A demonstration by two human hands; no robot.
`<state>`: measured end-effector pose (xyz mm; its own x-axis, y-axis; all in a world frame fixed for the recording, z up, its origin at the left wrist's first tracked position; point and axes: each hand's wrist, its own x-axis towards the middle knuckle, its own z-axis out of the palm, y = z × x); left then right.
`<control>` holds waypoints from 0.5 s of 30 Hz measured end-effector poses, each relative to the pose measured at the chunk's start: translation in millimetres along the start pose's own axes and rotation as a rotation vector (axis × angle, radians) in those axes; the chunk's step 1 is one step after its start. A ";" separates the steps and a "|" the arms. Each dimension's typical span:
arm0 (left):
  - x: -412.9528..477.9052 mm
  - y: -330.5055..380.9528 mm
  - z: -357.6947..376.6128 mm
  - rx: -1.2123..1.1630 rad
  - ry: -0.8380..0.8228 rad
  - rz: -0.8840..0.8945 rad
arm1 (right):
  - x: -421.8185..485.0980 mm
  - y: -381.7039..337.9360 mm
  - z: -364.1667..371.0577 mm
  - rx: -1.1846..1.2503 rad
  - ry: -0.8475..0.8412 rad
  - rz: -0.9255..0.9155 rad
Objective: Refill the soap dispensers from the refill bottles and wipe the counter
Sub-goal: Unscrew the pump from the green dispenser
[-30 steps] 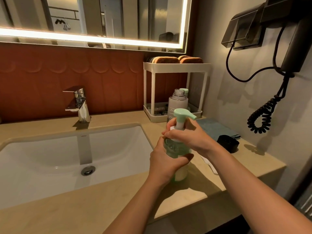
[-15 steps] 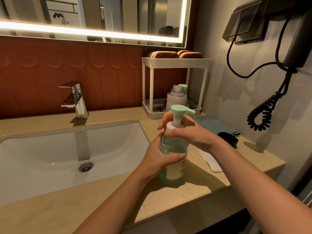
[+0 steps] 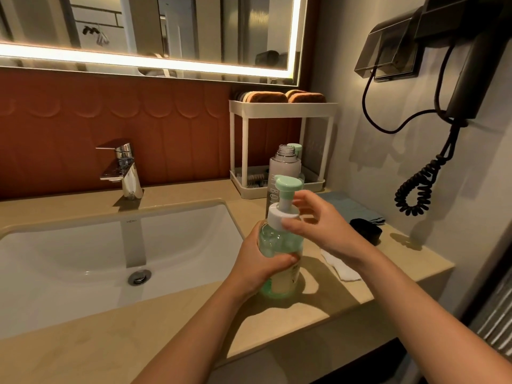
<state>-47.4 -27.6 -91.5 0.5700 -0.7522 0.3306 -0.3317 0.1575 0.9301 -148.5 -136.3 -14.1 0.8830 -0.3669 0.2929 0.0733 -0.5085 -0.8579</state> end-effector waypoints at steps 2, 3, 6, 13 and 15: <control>0.1 -1.3 1.4 0.011 0.009 -0.003 | 4.4 -10.8 16.4 -0.088 0.101 -0.012; 0.0 -2.8 2.6 0.014 0.017 -0.005 | 6.8 -13.4 23.1 -0.119 0.165 -0.010; 0.0 -4.5 5.4 0.034 0.039 -0.013 | 9.0 -14.3 30.8 -0.193 0.267 -0.007; -2.4 -0.2 3.9 0.017 0.037 0.000 | 3.3 -16.8 3.3 0.137 -0.095 0.013; -1.7 -0.1 3.6 0.026 0.036 0.005 | 1.7 -15.8 2.0 0.131 -0.179 0.061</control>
<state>-51.1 -28.7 -92.7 0.5953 -0.7276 0.3409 -0.3532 0.1442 0.9244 -147.2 -127.3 -0.8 0.9550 -0.2436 0.1694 0.0666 -0.3804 -0.9224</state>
